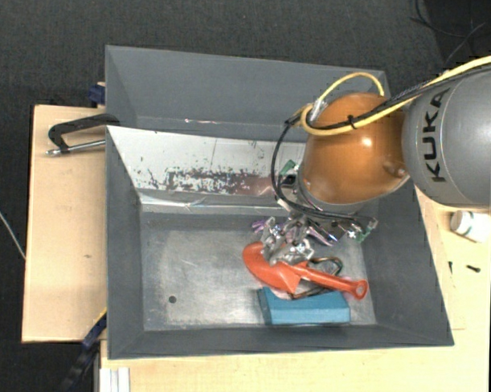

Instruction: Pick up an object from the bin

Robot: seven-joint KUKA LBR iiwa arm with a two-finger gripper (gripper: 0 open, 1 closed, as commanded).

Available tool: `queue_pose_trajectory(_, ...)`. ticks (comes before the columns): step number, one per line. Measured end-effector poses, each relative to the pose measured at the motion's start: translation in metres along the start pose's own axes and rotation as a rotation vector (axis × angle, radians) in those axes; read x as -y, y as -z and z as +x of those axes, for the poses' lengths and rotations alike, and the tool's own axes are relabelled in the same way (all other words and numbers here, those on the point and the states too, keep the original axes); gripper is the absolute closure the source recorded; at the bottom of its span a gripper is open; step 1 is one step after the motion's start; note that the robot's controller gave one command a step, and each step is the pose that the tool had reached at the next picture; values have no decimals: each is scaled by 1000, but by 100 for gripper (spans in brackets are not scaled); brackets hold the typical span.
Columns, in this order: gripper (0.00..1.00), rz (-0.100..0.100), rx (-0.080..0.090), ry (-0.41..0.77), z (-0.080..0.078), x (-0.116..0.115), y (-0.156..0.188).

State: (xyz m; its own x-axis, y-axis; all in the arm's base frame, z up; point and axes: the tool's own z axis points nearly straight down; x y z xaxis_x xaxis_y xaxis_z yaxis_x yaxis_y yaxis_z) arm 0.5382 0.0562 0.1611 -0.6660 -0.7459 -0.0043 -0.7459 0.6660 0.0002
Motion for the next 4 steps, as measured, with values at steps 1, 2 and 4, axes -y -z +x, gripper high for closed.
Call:
queue_pose_trajectory(1,100,2,1,-212,0,-7,29)
queue_pose_trajectory(2,100,0,-2,-49,0,-8,89)
queue_pose_trajectory(4,0,1,-1,-167,0,-1,22)
